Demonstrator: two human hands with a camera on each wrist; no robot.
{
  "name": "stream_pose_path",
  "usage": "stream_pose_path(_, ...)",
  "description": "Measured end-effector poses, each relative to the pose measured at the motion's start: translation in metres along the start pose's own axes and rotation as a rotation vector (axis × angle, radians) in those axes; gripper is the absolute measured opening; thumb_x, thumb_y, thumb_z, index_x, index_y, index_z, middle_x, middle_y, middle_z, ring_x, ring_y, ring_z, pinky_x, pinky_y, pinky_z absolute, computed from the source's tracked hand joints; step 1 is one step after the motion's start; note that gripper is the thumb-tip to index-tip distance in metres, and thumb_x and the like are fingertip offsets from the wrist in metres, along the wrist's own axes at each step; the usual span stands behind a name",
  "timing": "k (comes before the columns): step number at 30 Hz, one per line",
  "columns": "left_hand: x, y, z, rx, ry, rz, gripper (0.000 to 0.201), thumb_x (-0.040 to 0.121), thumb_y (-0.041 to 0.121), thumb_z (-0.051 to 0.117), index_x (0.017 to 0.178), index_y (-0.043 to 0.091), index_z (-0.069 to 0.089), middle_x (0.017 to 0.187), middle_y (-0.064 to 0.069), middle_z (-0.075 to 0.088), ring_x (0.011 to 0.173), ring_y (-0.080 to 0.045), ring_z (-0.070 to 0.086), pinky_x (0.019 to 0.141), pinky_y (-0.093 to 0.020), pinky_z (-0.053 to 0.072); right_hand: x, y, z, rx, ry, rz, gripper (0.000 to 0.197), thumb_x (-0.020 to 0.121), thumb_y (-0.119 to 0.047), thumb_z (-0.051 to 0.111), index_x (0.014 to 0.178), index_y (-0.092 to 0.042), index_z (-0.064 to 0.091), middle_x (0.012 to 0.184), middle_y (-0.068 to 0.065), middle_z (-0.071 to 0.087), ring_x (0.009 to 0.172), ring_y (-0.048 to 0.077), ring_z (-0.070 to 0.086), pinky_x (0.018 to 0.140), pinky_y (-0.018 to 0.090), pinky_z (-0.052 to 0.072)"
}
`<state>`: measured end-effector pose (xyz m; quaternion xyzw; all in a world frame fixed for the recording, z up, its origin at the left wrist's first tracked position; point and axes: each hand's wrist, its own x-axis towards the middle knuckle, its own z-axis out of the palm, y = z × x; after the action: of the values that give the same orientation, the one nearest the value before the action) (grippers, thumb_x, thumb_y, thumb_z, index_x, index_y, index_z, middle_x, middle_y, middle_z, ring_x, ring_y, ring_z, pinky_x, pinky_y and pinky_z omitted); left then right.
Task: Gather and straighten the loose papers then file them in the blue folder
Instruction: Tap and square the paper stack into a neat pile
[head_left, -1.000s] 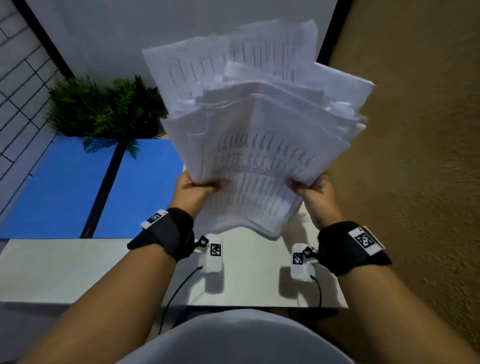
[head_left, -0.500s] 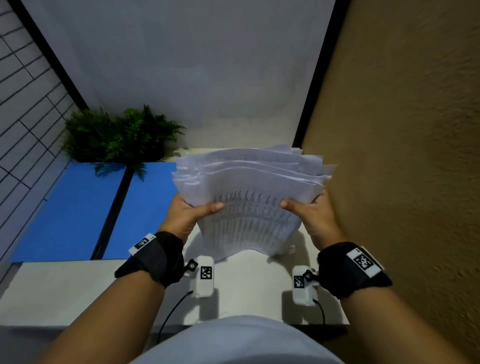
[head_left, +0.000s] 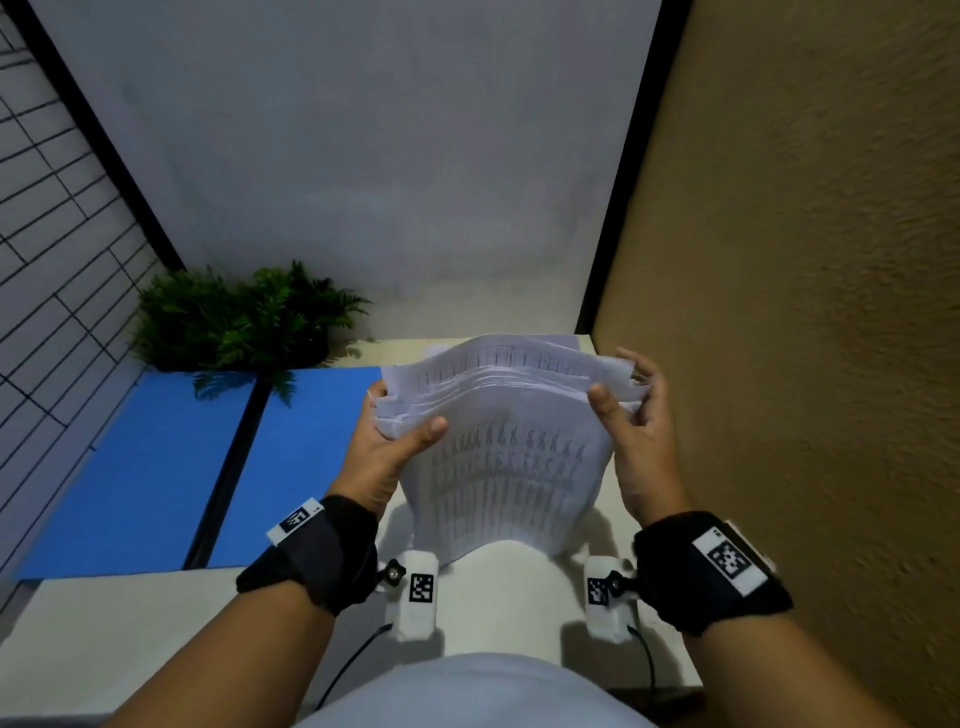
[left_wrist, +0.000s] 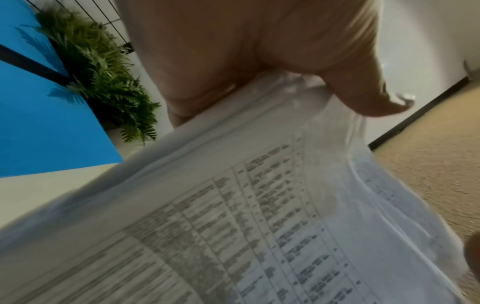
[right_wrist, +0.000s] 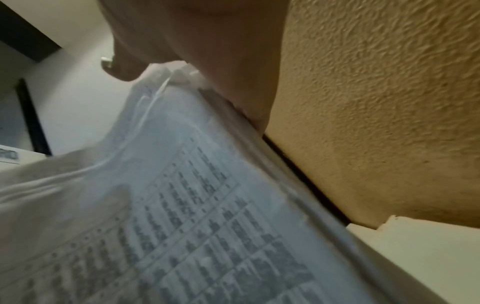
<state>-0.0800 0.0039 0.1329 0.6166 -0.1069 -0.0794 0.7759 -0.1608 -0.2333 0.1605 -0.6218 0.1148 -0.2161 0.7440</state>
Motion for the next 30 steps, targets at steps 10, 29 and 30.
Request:
stream_pose_path(10, -0.006, 0.017, 0.013, 0.036, 0.048, 0.078, 0.084, 0.051, 0.075, 0.079, 0.126, 0.045, 0.053, 0.122, -0.002, 0.059, 0.105, -0.022, 0.065, 0.083, -0.034, 0.058, -0.007, -0.021, 0.015, -0.295, 0.032, -0.202, 0.056, 0.074, -0.069, 0.063, 0.124, -0.043, 0.06, 0.126, -0.004, 0.057, 0.118, 0.017, 0.057, 0.094, 0.05, 0.053)
stream_pose_path(29, -0.008, 0.019, 0.026, 0.181, 0.148, 0.145, 0.074, 0.069, 0.065, 0.077, 0.135, 0.045, 0.048, 0.141, -0.016, 0.051, 0.13, -0.041, 0.05, 0.106, -0.063, 0.042, -0.004, -0.008, 0.013, -0.133, 0.226, -0.322, 0.009, 0.09, -0.024, 0.06, 0.098, -0.023, 0.061, 0.1, -0.002, 0.063, 0.084, 0.002, 0.061, 0.07, 0.017, 0.051)
stream_pose_path(30, -0.007, 0.02, 0.026, 0.181, 0.151, 0.152, 0.073, 0.07, 0.065, 0.076, 0.134, 0.045, 0.049, 0.139, -0.017, 0.052, 0.128, -0.041, 0.052, 0.105, -0.063, 0.043, -0.004, -0.009, 0.014, -0.174, 0.21, -0.348, 0.014, 0.089, -0.028, 0.062, 0.101, -0.023, 0.064, 0.103, -0.002, 0.063, 0.09, 0.007, 0.061, 0.074, 0.019, 0.052)
